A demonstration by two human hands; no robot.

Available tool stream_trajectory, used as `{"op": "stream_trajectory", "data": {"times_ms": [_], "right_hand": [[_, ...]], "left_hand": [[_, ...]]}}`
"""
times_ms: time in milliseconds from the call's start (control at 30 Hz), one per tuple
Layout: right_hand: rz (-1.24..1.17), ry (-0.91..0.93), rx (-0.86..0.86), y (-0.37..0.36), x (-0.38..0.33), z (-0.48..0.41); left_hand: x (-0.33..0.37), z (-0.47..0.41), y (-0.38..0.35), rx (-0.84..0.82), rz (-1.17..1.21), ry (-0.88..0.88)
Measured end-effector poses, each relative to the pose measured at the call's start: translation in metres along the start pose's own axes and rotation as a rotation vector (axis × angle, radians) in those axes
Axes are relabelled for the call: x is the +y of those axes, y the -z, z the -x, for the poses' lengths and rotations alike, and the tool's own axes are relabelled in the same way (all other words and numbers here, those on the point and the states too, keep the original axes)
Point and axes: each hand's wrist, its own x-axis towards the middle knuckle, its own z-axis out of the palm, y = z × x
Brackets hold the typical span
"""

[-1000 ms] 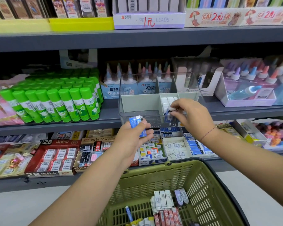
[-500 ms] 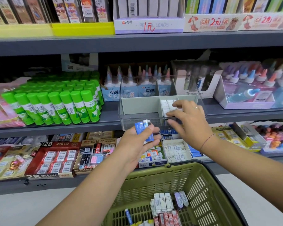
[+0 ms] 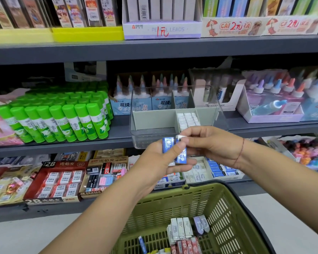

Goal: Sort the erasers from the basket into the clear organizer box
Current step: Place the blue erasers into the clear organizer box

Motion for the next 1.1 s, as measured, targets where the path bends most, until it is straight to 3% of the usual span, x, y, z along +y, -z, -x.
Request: {"op": "stream_trajectory", "data": {"times_ms": [167, 267, 600, 767, 933, 1100], "right_hand": [[0.286, 0.283, 0.389, 0.033, -0.024, -0.007], [0.426, 0.335, 0.446, 0.051, -0.023, -0.014], [0.698, 0.256, 0.373, 0.063, -0.021, -0.038], [1.072, 0.330, 0.407, 0.053, -0.012, -0.031], [1.261, 0.499, 0.488, 0.047, 0.009, -0.019], [1.493, 0.482, 0.475, 0.041, 0.022, -0.010]], "left_hand": [[0.007, -0.006, 0.012, 0.339, -0.203, -0.117], [0.006, -0.008, 0.022, 0.460, -0.313, -0.145], [0.003, -0.011, 0.027, 0.445, -0.345, -0.120], [0.004, -0.012, 0.028, 0.431, -0.327, -0.111], [0.003, -0.013, 0.029, 0.434, -0.313, -0.103], [0.003, -0.012, 0.027, 0.444, -0.295, -0.101]]}}
